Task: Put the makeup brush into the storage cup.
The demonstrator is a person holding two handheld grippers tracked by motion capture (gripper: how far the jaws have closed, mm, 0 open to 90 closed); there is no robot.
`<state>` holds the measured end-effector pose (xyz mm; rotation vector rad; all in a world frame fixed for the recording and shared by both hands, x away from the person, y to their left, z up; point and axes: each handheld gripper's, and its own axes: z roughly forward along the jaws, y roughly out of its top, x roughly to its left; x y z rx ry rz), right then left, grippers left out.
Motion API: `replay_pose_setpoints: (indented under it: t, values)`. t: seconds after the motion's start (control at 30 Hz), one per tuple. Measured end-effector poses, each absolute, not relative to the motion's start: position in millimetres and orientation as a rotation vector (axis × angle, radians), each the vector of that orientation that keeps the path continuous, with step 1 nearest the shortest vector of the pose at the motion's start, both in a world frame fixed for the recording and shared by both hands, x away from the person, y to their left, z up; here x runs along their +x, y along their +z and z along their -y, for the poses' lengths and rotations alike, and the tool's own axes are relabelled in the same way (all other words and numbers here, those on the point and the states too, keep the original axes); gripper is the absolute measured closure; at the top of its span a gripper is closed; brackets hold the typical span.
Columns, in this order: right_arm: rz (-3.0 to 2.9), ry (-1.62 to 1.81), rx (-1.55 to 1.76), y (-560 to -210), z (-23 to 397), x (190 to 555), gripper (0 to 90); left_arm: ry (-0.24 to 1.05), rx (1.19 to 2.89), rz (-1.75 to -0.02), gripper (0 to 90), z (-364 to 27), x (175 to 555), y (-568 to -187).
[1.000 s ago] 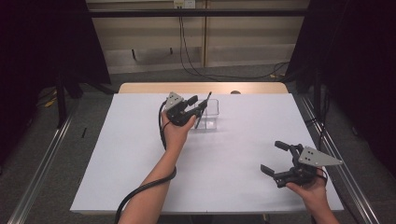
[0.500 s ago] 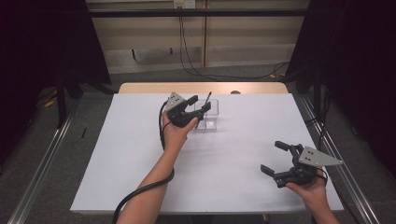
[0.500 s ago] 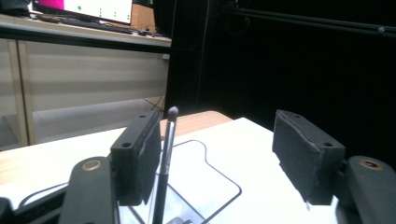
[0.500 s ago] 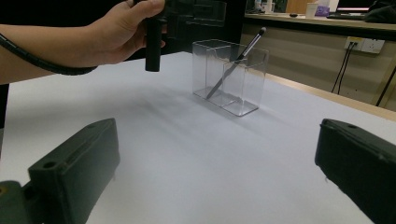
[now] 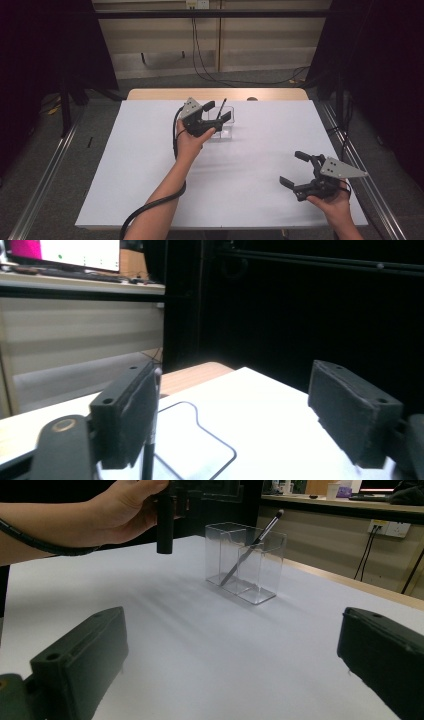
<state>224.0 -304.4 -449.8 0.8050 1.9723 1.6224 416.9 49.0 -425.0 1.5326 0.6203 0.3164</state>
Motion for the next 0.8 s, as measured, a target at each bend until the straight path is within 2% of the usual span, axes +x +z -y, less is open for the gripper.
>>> replay_pose_setpoints:
  t: [0.37,0.8]
  values:
    - [-1.972,1.619,0.806,-449.9,304.8,224.0,0.0,0.271,1.544,-0.605,9.5,-46.3,414.7,-423.6]
    - [-1.973,1.615,0.802,-449.7,304.1,223.7,0.0,0.285,1.586,-0.568,1.9,-49.6,412.6,-424.8]
